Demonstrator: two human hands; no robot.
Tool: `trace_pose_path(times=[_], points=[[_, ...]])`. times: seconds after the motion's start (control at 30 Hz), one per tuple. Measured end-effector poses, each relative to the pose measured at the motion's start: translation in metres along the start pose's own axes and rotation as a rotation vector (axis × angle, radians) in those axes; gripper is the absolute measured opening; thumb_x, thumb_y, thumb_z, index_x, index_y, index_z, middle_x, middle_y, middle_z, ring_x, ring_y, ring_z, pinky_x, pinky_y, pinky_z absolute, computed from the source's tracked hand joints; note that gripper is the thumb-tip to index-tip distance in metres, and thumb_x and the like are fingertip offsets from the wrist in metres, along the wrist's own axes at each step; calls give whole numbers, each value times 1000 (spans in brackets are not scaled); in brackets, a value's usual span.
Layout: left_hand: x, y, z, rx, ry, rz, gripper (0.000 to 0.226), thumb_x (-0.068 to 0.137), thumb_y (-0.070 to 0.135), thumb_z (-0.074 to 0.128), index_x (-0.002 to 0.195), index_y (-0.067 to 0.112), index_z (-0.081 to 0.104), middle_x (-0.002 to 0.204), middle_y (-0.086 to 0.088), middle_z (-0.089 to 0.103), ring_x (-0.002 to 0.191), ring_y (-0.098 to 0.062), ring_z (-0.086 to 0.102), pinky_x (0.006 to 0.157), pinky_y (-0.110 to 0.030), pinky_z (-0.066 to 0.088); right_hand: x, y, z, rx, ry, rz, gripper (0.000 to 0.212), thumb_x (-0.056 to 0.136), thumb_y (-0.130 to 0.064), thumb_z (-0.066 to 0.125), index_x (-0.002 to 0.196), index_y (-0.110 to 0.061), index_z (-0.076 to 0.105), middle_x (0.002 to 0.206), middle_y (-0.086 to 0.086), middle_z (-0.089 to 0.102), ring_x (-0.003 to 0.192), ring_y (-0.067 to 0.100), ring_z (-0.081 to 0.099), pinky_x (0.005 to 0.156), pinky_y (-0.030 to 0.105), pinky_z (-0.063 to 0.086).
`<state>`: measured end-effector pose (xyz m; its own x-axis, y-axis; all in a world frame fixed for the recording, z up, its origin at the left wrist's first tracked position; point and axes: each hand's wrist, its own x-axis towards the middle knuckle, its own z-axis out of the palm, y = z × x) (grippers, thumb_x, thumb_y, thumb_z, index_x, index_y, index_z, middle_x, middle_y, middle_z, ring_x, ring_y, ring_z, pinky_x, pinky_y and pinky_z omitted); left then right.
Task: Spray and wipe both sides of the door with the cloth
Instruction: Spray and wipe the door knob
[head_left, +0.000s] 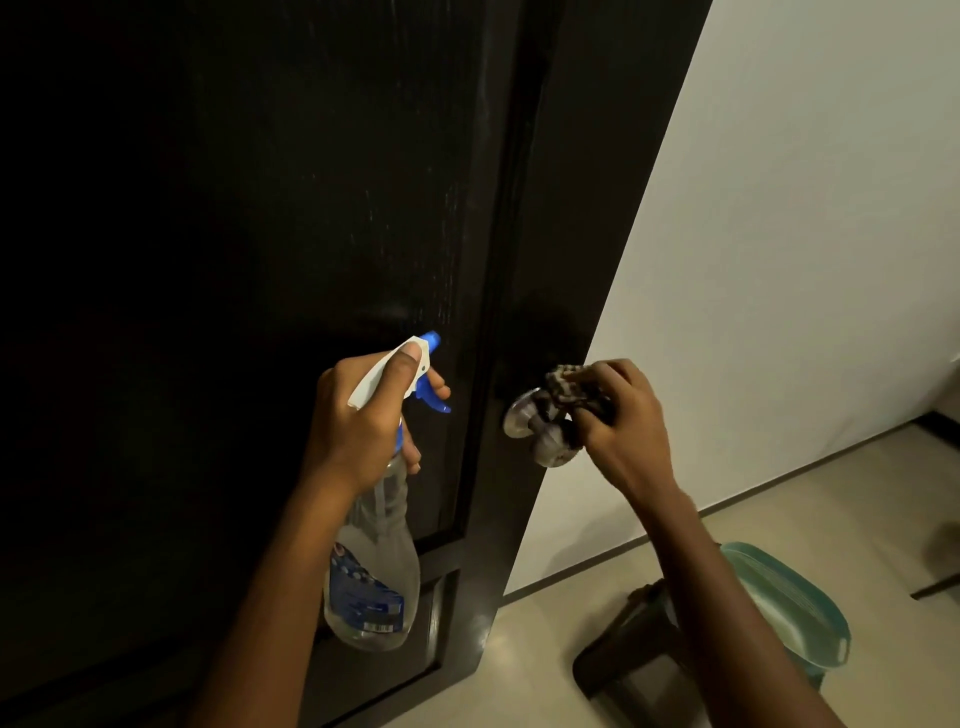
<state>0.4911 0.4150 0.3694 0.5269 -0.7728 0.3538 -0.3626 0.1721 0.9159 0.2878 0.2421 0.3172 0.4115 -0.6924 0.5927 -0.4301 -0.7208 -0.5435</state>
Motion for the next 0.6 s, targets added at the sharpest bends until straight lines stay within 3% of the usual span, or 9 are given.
trace_pose_path(times=[0.1, 0.2, 0.27, 0.33, 0.4, 0.5, 0.57, 0.6], points=[[3, 3, 9, -9, -5, -7, 51, 95, 46, 37, 81, 9, 70, 84, -5, 76, 35, -33, 57, 41, -31, 49, -19, -9, 12, 277, 12, 118, 29, 84, -25, 57, 111, -26, 66, 109, -4, 62, 104, 5, 58, 91, 29, 52], [5, 5, 14, -29, -5, -9, 48, 94, 45, 37, 81, 13, 69, 85, -3, 76, 35, -32, 57, 41, -32, 50, -44, -14, 36, -119, -74, -260, 41, 81, -33, 58, 118, -20, 70, 128, 2, 60, 127, 21, 51, 107, 39, 42], [6, 4, 15, -23, -7, -6, 48, 95, 45, 37, 82, 12, 69, 86, -3, 75, 35, -32, 57, 42, -32, 50, -42, -5, 43, -423, -102, -526, 40, 82, -38, 61, 116, -20, 72, 128, 5, 62, 128, 31, 52, 100, 50, 45], [6, 3, 13, -17, -9, -4, 46, 95, 46, 37, 82, 15, 69, 87, -2, 75, 36, -30, 58, 43, -35, 51, -36, 3, 47, -423, -25, -506, 42, 82, -40, 64, 117, -17, 69, 125, 10, 62, 122, 33, 55, 93, 47, 49], [5, 2, 11, -2, -7, -5, 43, 95, 46, 37, 81, 19, 68, 86, -1, 75, 36, -29, 58, 44, -36, 53, -34, 2, 56, -159, 125, -221, 44, 84, -38, 63, 120, -13, 64, 121, 11, 61, 113, 26, 57, 89, 38, 55], [5, -1, 10, 29, -19, -2, 42, 95, 46, 38, 79, 20, 68, 85, -2, 75, 35, -28, 58, 45, -38, 53, -26, -22, 64, 663, 389, 598, 28, 96, -27, 52, 114, -10, 66, 107, 7, 68, 98, 24, 67, 83, 43, 60], [5, -2, 10, 36, -32, 8, 44, 96, 45, 38, 80, 18, 68, 86, -4, 75, 35, -28, 58, 45, -38, 53, -22, -30, 61, 1318, 240, 1164, 33, 98, -28, 42, 112, -8, 65, 95, 11, 67, 80, 30, 67, 63, 37, 60], [5, -3, 10, 35, -37, 11, 45, 96, 45, 37, 81, 16, 68, 87, -4, 76, 35, -28, 58, 45, -38, 53, -22, -31, 57, 1590, 134, 1301, 38, 97, -28, 36, 113, -5, 62, 90, 13, 63, 73, 28, 64, 57, 34, 58]])
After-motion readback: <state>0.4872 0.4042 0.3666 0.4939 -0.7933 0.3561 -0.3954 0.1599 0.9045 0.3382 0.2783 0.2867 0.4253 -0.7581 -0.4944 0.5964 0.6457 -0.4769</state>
